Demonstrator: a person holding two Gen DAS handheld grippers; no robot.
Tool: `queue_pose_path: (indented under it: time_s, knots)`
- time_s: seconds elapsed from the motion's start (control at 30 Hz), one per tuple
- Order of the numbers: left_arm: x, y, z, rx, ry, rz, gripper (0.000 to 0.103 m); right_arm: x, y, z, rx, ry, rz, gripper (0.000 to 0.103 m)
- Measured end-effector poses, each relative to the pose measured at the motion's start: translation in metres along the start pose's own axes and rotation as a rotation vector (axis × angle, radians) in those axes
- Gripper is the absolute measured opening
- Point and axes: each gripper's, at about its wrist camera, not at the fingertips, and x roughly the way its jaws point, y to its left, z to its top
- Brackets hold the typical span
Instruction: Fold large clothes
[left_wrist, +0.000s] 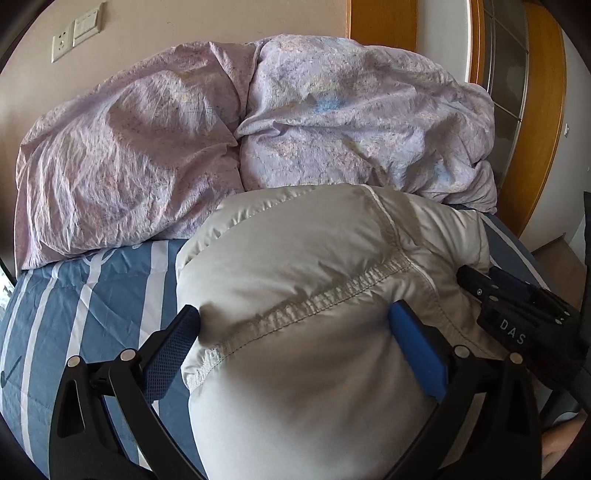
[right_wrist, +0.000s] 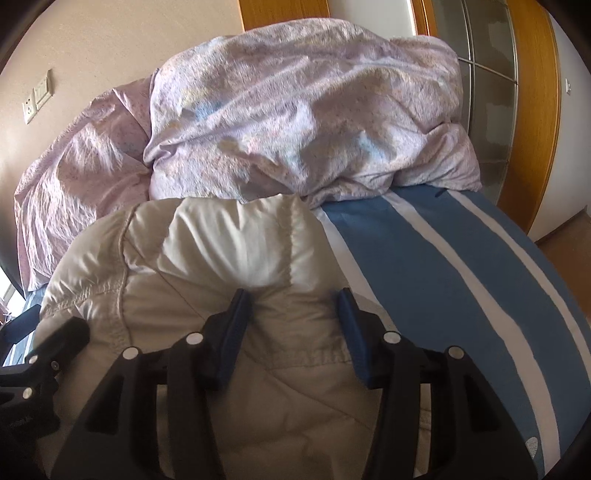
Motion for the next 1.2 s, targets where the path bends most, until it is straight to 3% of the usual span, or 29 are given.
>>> queue_pose_path:
  time_s: [0.73, 0.97, 1.07, 1.2]
  knots:
    - [0.021, -0.001, -0.023, -0.04, -0.066, -0.023, 0.102, 0.028, -0.009, -0.016, 0.05, 0.022, 0.06, 0.052]
    - [0.02, -0.005, -0.021, -0.03, -0.053, 0.012, 0.102, 0.031, -0.01, -0.013, 0.06, 0.046, 0.066, 0.053]
    - [0.003, 0.0, -0.019, -0.029, -0.007, 0.008, 0.102, 0.01, -0.012, -0.014, 0.058, 0.044, 0.055, 0.053]
    - [-0.025, 0.007, -0.029, -0.041, -0.028, -0.052, 0.102, -0.034, -0.012, -0.029, 0.028, 0.003, 0.069, 0.053]
